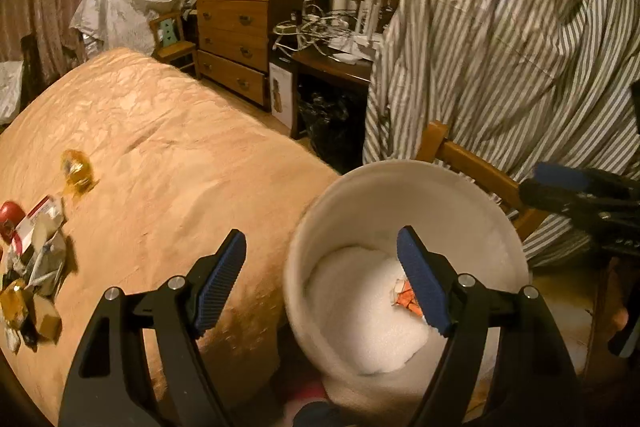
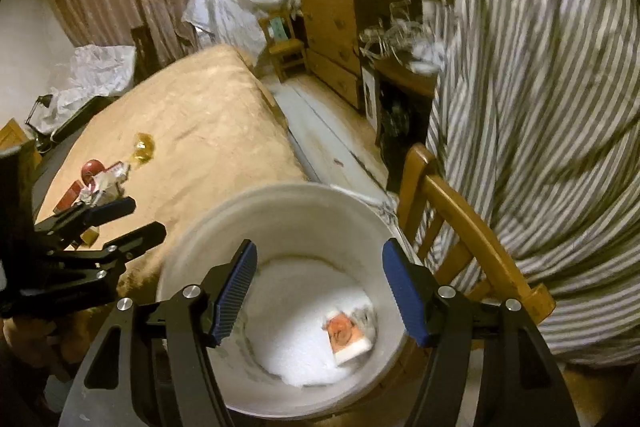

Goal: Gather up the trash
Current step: 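Return both tools to the bed and approach the white towel and gold pack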

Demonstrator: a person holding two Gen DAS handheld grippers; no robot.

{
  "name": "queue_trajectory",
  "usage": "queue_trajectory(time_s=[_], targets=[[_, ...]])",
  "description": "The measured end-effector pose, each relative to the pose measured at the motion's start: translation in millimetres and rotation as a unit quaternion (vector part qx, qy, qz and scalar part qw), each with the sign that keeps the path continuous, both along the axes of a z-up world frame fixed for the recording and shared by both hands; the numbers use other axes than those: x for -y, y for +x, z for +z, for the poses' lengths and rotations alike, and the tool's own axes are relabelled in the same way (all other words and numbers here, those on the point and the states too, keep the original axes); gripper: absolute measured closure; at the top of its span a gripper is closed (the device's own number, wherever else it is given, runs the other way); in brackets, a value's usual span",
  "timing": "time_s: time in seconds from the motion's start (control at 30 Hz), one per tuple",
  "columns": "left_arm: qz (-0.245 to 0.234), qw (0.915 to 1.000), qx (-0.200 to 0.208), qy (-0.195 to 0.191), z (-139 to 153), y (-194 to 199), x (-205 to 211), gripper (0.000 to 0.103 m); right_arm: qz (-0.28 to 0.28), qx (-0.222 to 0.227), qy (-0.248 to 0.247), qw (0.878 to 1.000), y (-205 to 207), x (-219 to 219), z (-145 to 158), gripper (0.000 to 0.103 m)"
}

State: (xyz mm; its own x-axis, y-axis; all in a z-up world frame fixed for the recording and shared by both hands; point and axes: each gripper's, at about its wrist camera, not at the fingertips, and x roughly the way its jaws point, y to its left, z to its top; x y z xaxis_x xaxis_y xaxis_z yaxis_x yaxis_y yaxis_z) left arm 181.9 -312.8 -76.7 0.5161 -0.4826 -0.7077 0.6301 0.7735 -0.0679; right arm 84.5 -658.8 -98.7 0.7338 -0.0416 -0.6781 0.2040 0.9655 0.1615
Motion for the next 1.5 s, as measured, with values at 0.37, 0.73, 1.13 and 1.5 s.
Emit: queue_trajectory(time_s=[0.37, 0.73, 1.13, 1.5], targets=[[0.169, 0.9856, -0.007, 0.005, -26, 36, -186, 0.028, 0.147, 0.064, 0.035, 0.987, 30, -151, -3, 0.024], [0.403, 0.9149, -0.022, 0.012, -50, 67, -405, 0.028, 0.258, 0.017, 0.050, 0.965, 100, -300, -36, 0.024], [0.393, 0.9185, -0.044, 0.013, -86, 126, -449, 0.028, 0.369, -0.013, -0.013, 0.929, 159, -409, -51, 0.025], [0.327, 0.9439, -0.048, -0.006, -88, 130, -439, 0.065, 0.530, -0.027, -0.142, 0.836, 228, -521, -41, 0.025]])
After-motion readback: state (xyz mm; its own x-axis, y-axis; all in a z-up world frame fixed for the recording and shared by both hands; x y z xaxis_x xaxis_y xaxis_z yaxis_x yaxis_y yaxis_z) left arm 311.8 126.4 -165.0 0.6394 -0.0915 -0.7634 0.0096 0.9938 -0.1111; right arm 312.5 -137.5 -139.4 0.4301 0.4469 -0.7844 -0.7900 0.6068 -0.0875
